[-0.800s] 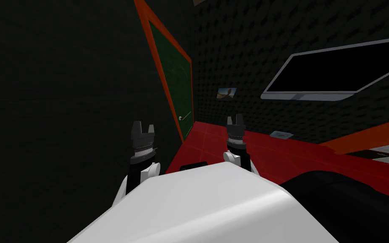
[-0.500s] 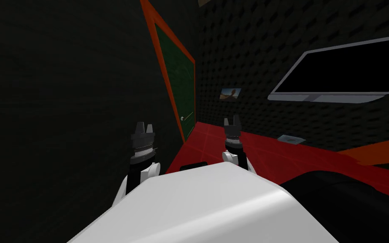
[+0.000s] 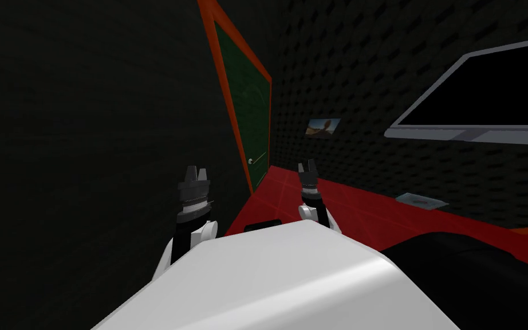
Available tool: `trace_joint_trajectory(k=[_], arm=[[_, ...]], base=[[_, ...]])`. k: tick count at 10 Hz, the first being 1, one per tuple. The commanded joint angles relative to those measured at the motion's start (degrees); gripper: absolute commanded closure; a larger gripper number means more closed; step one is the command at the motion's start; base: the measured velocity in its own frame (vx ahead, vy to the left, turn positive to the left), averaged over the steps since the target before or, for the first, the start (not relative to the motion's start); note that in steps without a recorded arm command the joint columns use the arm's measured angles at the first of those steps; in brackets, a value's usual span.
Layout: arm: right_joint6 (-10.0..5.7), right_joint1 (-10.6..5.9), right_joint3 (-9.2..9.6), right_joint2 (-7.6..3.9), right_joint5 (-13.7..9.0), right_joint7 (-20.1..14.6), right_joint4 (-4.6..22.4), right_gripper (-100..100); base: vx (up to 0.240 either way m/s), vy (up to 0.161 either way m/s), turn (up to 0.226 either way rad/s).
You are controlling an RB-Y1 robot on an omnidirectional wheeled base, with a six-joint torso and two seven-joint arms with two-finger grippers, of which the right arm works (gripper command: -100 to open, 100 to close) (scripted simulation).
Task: Pull the door open
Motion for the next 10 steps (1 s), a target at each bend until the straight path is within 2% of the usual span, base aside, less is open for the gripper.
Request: trace_joint_trajectory(k=[1, 7, 8, 10], arm=[[-0.37, -1.12, 0.81, -0.58, 0.12, -0.62, 2.83, -100], [-1.75, -6.02, 3.29, -3.83, 0.01, -3.74, 14.24, -100], [-1.75, -6.02, 3.29, -3.83, 0.01, -3.74, 14.76, -100], [-2.26, -7.83, 4.21, -5.02, -0.03, -4.9, 18.71, -100]], base=[[0.083, -0.035, 0.177], [0.091, -0.048, 0.193], [0.054, -0.046, 0.057], [0.05, -0.04, 0.158]])
